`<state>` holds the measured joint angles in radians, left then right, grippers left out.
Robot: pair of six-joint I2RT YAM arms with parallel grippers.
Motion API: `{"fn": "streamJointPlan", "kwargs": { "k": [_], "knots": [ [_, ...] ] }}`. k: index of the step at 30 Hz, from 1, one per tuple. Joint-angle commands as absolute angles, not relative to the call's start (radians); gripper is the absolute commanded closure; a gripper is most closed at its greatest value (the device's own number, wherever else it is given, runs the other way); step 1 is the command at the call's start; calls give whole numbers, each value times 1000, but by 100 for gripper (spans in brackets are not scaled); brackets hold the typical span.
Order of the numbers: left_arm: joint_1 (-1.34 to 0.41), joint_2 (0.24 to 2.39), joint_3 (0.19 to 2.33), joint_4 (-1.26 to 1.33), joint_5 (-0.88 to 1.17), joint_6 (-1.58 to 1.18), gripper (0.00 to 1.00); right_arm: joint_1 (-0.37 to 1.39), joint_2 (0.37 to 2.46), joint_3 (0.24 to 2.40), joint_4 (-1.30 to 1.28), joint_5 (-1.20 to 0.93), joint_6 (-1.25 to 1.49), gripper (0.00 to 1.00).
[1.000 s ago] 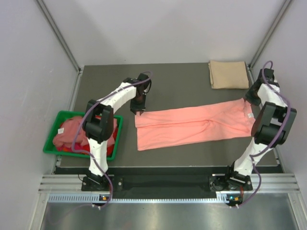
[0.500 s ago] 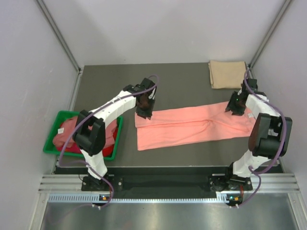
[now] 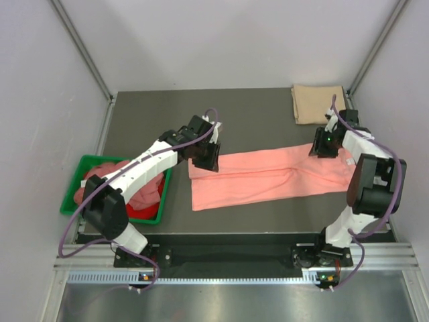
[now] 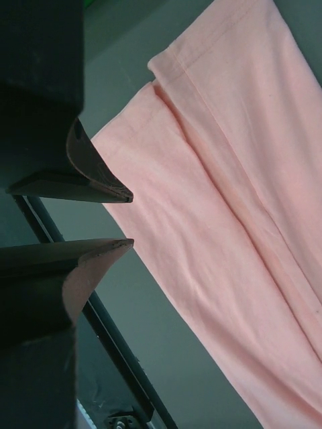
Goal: Fold and stack the t-shirts
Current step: Fold the tshirt
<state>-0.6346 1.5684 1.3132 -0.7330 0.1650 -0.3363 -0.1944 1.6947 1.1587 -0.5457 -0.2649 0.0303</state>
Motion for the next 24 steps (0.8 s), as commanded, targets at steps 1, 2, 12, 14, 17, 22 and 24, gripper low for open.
{"fn": "streamJointPlan", "kwargs": {
  "k": [1, 2, 12, 14, 17, 22, 24],
  "knots": [
    [-632, 1554, 1319, -690, 172, -318, 67, -187, 1753, 1215, -529, -296, -49, 58],
    [-632, 1555, 1322, -690, 172, -318, 67, -175, 1759, 1219, -523, -305, -52, 58],
    [-632, 1577, 1325, -699, 156, -310, 67, -140, 1807, 1249, -505, -242, -87, 58],
    [-632, 1575, 1325, -701, 153, -310, 67, -134, 1813, 1246, -503, -227, -94, 58],
    [-632, 1580, 1328, -701, 155, -311, 67, -127, 1813, 1250, -492, -212, -97, 58],
    [-632, 1578, 1324, -703, 150, -311, 67, -126, 1835, 1267, -501, -235, -100, 59],
    [-632, 1577, 1325, -704, 147, -310, 67, -123, 1835, 1269, -523, -227, -91, 62]
  ]
}}
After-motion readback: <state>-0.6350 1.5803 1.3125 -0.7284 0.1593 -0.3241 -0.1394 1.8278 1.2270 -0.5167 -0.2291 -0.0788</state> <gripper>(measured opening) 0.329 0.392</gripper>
